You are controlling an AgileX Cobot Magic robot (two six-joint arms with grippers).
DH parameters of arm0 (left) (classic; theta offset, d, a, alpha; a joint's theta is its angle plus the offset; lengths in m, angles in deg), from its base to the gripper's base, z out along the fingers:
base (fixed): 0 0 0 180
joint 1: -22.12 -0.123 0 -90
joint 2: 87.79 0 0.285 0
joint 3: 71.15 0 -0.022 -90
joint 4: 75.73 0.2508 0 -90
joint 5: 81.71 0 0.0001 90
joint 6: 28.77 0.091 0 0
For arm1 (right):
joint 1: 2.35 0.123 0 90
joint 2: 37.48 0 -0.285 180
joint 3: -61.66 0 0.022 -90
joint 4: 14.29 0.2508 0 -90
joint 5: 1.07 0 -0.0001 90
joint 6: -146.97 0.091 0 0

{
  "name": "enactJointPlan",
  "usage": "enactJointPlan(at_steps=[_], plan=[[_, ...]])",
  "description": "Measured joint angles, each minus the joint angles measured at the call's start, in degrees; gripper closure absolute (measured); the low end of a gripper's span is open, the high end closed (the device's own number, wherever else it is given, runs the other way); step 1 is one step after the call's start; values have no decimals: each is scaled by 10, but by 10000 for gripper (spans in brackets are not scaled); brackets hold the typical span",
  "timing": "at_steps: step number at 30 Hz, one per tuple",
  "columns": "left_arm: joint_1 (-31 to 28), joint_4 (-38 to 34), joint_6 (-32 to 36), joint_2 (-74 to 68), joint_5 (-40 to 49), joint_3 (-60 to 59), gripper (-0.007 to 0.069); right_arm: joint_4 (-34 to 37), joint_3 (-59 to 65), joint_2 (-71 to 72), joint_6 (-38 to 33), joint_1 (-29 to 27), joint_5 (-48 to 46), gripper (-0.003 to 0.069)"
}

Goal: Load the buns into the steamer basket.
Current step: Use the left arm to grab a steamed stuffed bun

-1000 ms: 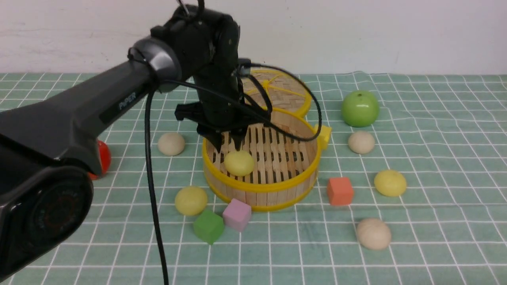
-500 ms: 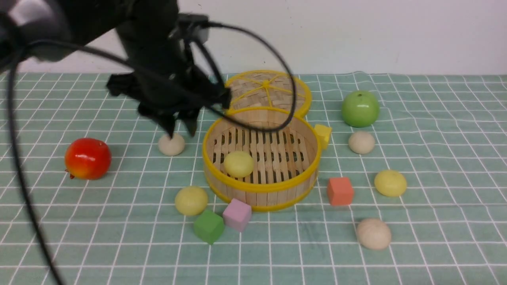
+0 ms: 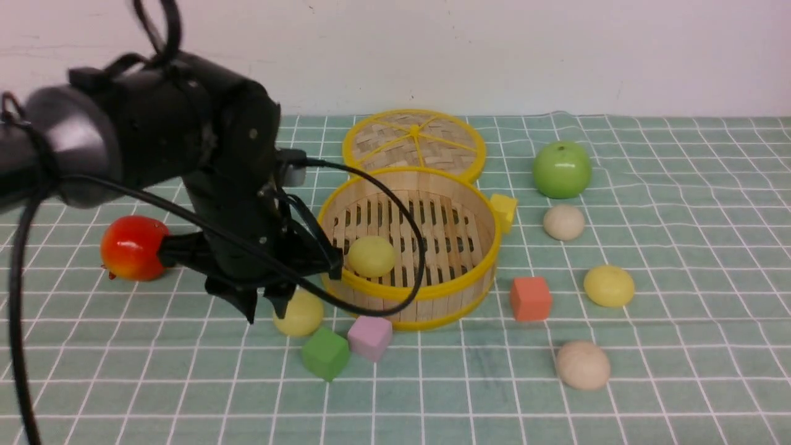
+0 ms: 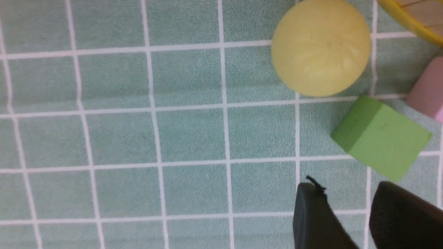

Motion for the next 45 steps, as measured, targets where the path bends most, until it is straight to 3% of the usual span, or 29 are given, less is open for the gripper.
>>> enactJointPlan(at_steps=[7,16,40,45], plan=[[0,3,0,-26,-36,0,386,0,0,0,0,0,0,419],[0,38,0,-49,-162,0,386,0,0,0,0,0,0,419],[0,76,-11,-108,-174,0,386,0,0,0,0,0,0,419],[0,76,-11,-108,-180,0,415,0,0,0,0,0,0,419]])
